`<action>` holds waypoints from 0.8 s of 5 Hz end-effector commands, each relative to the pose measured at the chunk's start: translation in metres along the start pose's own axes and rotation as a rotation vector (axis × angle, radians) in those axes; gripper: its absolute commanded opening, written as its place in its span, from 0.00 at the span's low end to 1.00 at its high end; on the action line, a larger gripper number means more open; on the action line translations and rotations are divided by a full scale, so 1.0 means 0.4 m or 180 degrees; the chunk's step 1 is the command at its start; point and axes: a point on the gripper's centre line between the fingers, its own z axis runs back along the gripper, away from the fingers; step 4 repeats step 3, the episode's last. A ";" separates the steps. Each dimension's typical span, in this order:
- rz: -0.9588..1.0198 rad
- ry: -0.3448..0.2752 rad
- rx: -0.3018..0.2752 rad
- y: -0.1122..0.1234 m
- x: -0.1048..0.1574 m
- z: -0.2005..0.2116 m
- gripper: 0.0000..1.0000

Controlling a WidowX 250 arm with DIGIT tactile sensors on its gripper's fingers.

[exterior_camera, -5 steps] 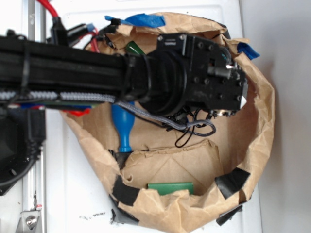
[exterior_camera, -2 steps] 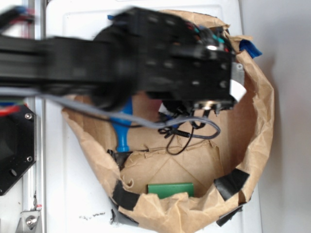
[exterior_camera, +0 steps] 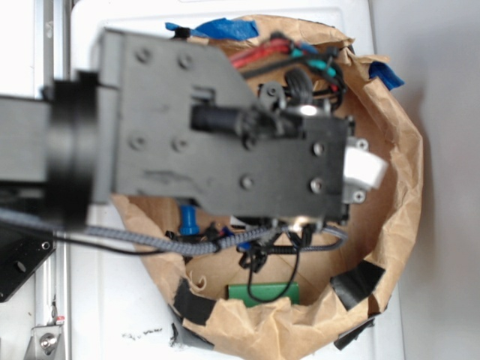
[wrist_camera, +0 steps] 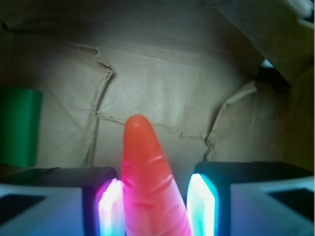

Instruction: Grab the carrot.

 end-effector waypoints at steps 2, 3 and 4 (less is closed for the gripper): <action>0.0425 -0.0563 -0.0437 0.030 0.011 0.132 0.00; 0.0361 -0.0543 -0.0247 0.030 0.012 0.126 0.00; 0.0361 -0.0543 -0.0247 0.030 0.012 0.126 0.00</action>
